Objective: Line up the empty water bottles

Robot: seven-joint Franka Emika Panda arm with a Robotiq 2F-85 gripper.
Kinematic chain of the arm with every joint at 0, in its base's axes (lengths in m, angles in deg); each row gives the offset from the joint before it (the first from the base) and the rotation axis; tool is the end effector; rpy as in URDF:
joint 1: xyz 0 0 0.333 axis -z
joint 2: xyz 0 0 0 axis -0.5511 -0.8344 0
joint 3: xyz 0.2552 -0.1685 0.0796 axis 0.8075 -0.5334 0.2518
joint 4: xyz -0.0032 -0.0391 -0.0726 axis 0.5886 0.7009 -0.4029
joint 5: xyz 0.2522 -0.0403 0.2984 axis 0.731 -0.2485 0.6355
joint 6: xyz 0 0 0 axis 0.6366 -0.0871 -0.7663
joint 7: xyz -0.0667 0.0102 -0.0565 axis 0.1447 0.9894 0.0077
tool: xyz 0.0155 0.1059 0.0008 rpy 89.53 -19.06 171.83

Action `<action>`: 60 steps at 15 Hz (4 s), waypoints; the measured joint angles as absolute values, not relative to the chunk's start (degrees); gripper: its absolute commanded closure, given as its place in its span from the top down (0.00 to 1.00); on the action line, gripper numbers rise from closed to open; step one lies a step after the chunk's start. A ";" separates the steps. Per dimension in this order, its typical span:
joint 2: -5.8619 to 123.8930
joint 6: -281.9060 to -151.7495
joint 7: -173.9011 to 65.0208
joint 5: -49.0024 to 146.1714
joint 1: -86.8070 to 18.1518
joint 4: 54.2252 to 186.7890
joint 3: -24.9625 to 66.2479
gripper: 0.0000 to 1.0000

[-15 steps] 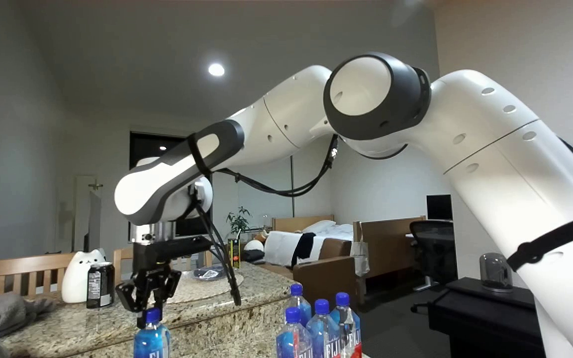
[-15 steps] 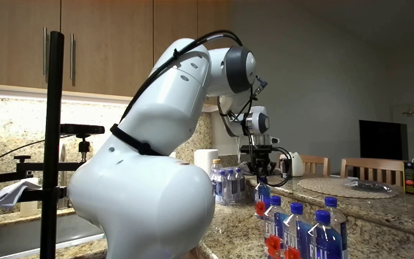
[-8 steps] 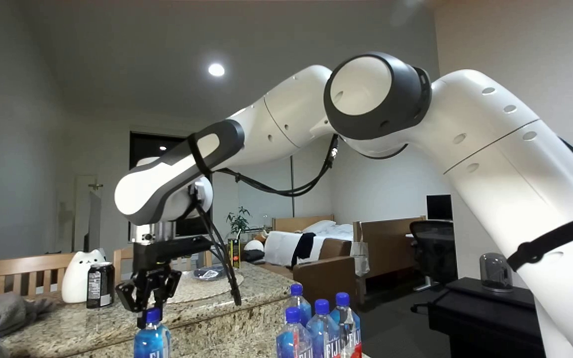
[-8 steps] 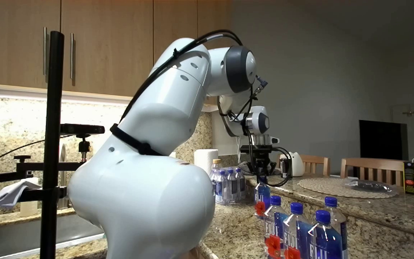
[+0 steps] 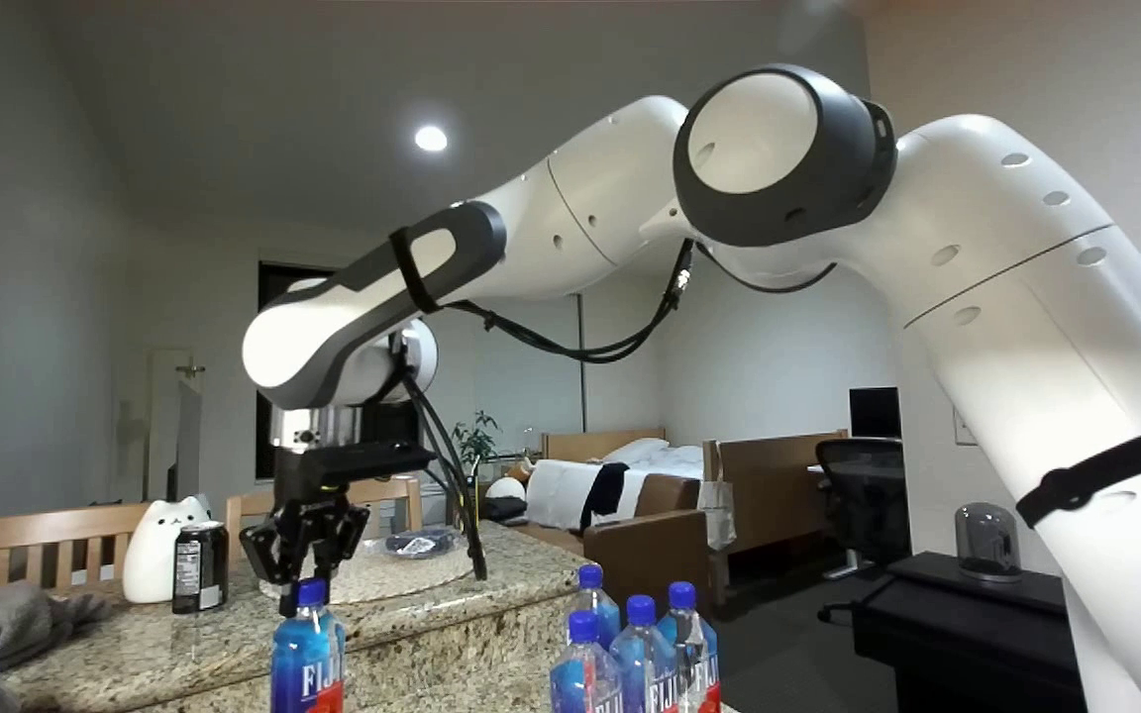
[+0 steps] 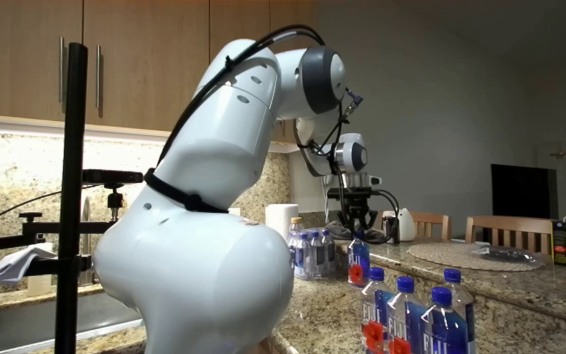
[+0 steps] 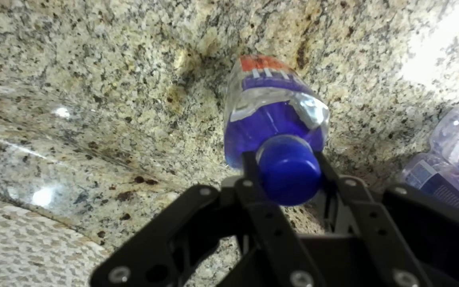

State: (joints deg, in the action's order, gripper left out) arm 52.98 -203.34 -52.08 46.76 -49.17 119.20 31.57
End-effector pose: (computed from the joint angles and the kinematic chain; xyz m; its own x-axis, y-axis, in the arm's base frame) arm 0.6353 0.2502 0.4223 0.9461 0.2942 0.1356 0.2951 -0.9554 0.0134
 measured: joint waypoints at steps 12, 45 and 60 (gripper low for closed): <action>72.41 -209.07 -40.52 50.27 -48.54 144.71 31.75 0.35; 81.77 -209.56 -52.40 50.43 -44.03 161.67 31.75 0.10; 82.97 -209.64 -50.44 50.40 -42.43 162.99 31.58 0.10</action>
State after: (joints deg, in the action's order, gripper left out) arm 82.97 -209.64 -50.44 50.40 -42.43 162.99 31.58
